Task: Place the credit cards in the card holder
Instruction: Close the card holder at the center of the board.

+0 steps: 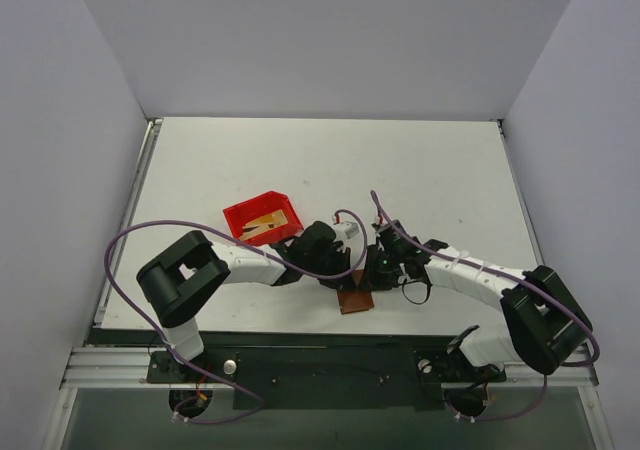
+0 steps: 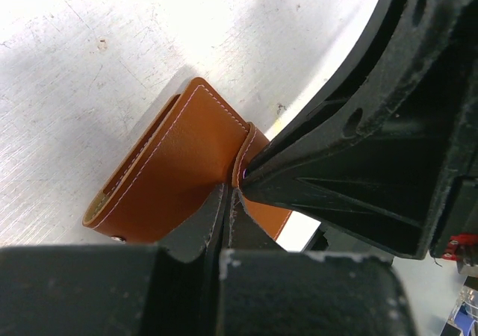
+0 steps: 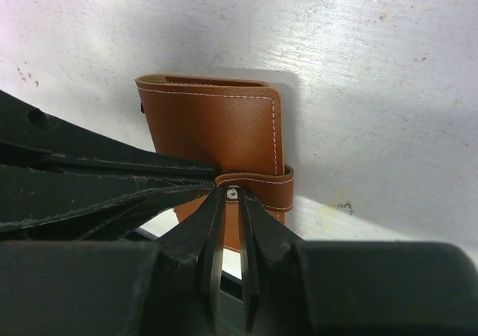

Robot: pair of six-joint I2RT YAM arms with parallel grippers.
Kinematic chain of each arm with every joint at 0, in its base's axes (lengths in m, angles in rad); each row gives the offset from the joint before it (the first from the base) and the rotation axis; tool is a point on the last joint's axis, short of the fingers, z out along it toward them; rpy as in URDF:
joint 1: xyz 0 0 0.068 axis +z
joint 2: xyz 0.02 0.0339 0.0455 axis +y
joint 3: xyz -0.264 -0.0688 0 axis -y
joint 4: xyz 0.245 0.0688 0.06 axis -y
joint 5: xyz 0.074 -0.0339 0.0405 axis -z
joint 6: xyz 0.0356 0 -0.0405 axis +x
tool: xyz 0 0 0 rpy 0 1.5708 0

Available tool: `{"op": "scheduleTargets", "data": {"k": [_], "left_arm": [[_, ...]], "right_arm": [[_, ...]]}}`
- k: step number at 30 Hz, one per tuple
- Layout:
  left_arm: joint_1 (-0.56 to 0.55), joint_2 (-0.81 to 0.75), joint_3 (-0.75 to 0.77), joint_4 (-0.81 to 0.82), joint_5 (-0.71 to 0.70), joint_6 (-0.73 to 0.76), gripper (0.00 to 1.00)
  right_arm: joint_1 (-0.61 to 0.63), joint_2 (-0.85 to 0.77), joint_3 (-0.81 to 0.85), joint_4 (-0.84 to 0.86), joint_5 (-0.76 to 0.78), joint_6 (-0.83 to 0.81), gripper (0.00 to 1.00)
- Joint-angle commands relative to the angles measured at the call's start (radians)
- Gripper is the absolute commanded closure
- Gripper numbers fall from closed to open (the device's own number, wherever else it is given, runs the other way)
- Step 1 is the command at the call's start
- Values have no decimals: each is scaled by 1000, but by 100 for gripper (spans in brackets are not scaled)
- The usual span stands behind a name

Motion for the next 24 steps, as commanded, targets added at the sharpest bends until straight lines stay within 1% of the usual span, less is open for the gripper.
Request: {"op": "scheduleTargets", "data": {"k": [1, 9, 24], "left_arm": [[-6, -6, -13, 15, -16, 6, 100], [-6, -5, -18, 23, -15, 3, 100], [-6, -5, -23, 32, -15, 2, 100]], "right_arm": [[18, 68, 27, -44, 19, -13, 92], [20, 136, 96, -136, 22, -20, 94], [24, 240, 142, -224, 73, -29, 95]]}}
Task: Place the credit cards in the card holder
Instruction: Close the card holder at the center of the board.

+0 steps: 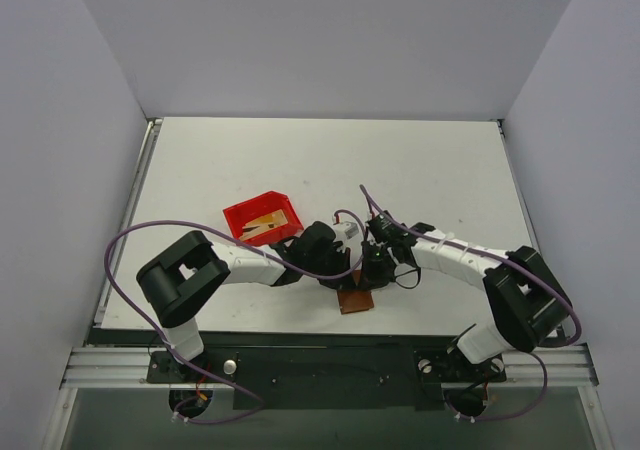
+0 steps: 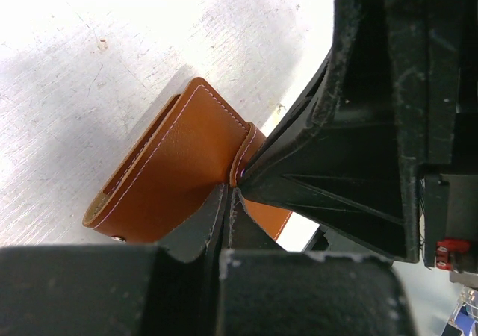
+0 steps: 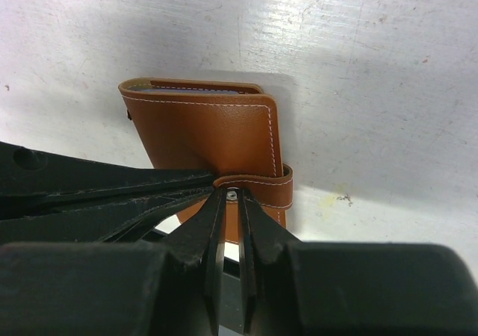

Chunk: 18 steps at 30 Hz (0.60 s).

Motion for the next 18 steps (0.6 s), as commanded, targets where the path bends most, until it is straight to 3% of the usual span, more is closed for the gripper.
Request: {"op": "scheduleTargets", "data": {"k": [1, 18], "left_arm": [[-6, -4, -18, 27, -14, 2, 100], [-6, -25, -82, 80, -37, -21, 100]], "right_arm": [[23, 107, -24, -36, 78, -7, 95], [27, 224, -22, -25, 99, 4, 98]]}}
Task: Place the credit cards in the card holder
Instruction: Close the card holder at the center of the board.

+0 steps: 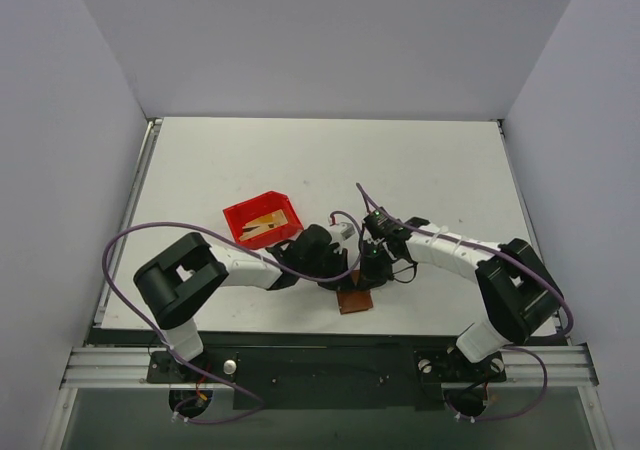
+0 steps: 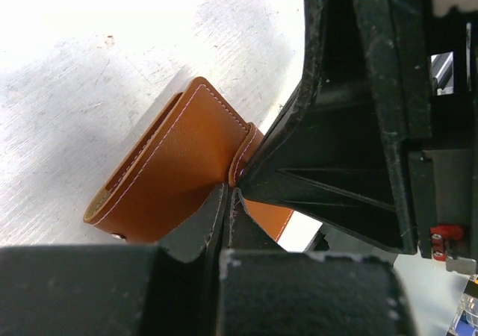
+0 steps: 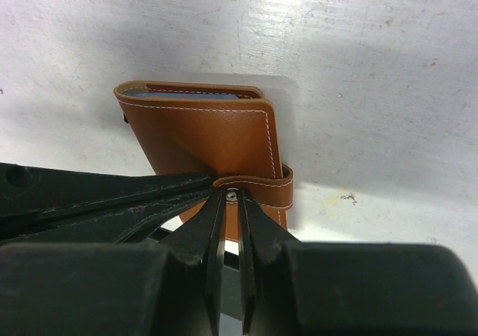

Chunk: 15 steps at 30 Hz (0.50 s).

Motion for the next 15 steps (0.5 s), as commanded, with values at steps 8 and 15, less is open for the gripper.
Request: {"op": "scheduleTargets", "data": {"k": [8, 15], "left_arm": [[-6, -23, -90, 78, -48, -27, 100], [-6, -55, -122, 129, -72, -42, 100]], "right_arm": [[28, 216, -80, 50, 134, 18, 100], [28, 253, -51, 7, 172, 21, 100]]}}
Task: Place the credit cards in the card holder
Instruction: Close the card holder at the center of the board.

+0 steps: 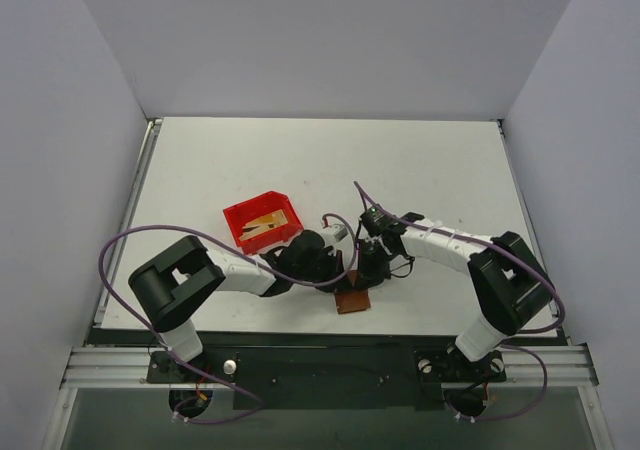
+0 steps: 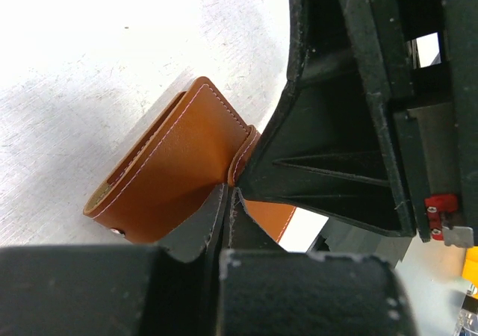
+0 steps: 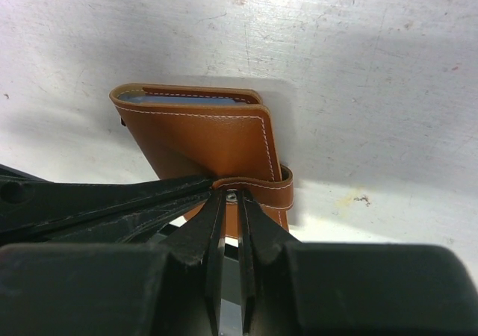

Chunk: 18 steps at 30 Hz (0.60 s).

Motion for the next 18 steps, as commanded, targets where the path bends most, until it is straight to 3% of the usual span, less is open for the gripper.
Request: {"op": "scheduleTargets", "data": {"k": [1, 4, 12, 18], "left_arm": [[-7, -34, -31, 10, -48, -3, 100], [-6, -59, -10, 1, -62, 9, 100], [11, -126, -2, -42, -88, 23, 85], [37, -134, -54, -48, -103, 26, 84]], "right_arm": [[30, 198, -88, 36, 210, 0, 100], [30, 207, -74, 23, 215, 3, 100], [30, 220, -51, -3, 231, 5, 100], [32, 232, -27, -30, 248, 8, 100]]}}
